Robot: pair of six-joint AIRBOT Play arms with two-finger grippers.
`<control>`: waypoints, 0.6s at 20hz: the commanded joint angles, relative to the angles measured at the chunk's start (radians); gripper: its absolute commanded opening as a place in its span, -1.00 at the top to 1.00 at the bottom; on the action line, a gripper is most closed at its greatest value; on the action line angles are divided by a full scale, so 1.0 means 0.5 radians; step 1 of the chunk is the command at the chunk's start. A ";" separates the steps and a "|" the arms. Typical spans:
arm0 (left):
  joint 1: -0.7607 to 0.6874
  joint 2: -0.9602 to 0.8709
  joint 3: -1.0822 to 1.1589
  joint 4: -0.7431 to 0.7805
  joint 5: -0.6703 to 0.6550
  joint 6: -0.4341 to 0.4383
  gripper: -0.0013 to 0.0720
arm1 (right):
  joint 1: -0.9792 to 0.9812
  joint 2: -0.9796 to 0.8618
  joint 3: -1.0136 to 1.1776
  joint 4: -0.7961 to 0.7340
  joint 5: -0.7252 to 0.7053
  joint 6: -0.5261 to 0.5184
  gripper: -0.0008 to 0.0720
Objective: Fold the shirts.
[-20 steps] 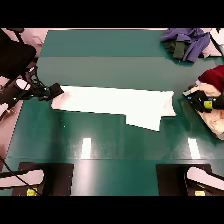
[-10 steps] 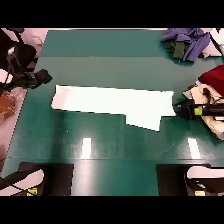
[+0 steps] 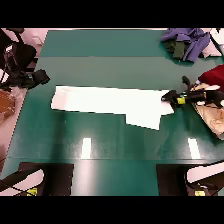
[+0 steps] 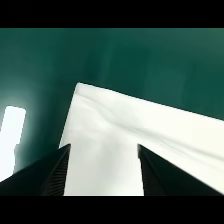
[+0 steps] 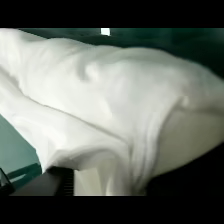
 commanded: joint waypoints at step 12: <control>-1.076 -0.706 -0.011 -0.616 0.437 0.305 0.90 | 0.005 0.504 0.262 -0.269 0.410 0.134 0.92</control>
